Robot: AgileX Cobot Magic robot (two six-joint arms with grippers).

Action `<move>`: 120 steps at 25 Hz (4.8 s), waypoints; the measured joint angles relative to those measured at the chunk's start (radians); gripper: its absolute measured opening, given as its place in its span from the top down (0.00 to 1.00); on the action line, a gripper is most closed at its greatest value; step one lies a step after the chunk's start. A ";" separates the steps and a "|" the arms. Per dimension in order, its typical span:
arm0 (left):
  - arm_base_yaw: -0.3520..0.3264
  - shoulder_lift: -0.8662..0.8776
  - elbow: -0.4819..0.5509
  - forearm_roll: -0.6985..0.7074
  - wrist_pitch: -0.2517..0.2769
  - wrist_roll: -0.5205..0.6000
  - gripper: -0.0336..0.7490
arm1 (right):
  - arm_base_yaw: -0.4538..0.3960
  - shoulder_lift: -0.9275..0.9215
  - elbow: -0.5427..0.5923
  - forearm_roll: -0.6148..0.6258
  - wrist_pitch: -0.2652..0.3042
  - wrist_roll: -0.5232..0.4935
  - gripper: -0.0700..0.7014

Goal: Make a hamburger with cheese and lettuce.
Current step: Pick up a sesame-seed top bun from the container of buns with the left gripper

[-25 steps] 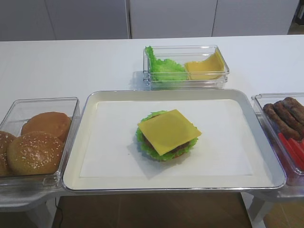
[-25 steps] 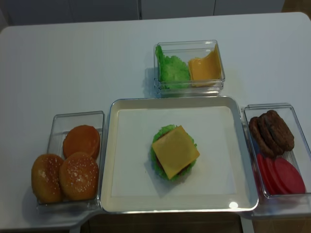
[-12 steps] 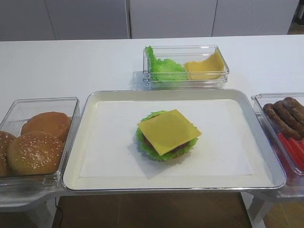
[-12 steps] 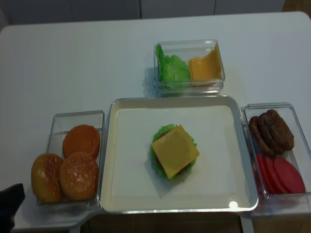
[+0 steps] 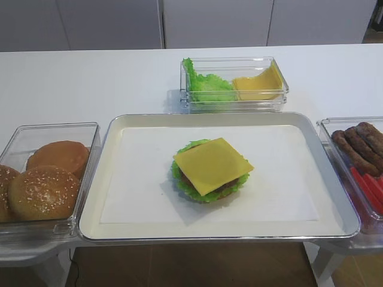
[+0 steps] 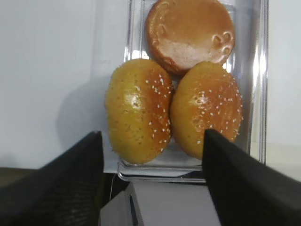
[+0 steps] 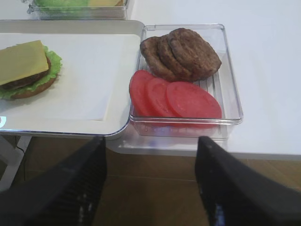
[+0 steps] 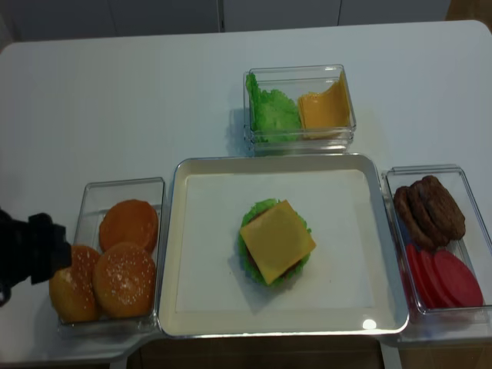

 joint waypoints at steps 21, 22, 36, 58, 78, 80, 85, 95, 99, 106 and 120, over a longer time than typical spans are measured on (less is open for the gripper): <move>0.268 0.193 -0.007 -0.270 0.065 0.448 0.34 | 0.000 0.000 0.000 0.000 0.000 0.002 0.33; 0.270 0.201 -0.007 -0.280 0.065 0.461 0.34 | 0.000 0.000 0.000 0.000 0.000 0.002 0.33; 0.324 0.290 -0.008 -0.360 0.051 0.547 0.34 | 0.000 0.000 0.000 0.000 0.000 0.002 0.33; 0.325 0.339 -0.008 -0.373 0.056 0.575 0.39 | 0.000 0.000 0.000 -0.002 0.000 0.000 0.33; 0.325 0.339 -0.008 -0.378 0.078 0.579 0.61 | 0.000 0.000 0.000 -0.002 0.000 0.000 0.33; 0.325 0.339 -0.008 -0.378 0.080 0.581 0.61 | 0.000 0.000 0.000 -0.002 0.000 0.000 0.33; 0.325 0.339 -0.008 -0.378 0.080 0.583 0.61 | 0.000 0.000 0.000 -0.002 0.000 0.000 0.33; 0.325 0.339 -0.008 -0.378 0.092 0.585 0.62 | 0.000 0.000 0.000 -0.002 0.000 0.002 0.33; 0.325 0.323 -0.008 -0.375 0.099 0.587 0.63 | 0.000 0.000 0.000 -0.002 0.000 0.002 0.33; 0.325 0.262 -0.008 -0.369 0.107 0.587 0.67 | 0.000 0.000 0.000 -0.002 0.000 0.002 0.33; 0.325 0.150 -0.021 -0.409 0.138 0.587 0.69 | 0.000 0.000 0.000 -0.002 0.000 0.002 0.33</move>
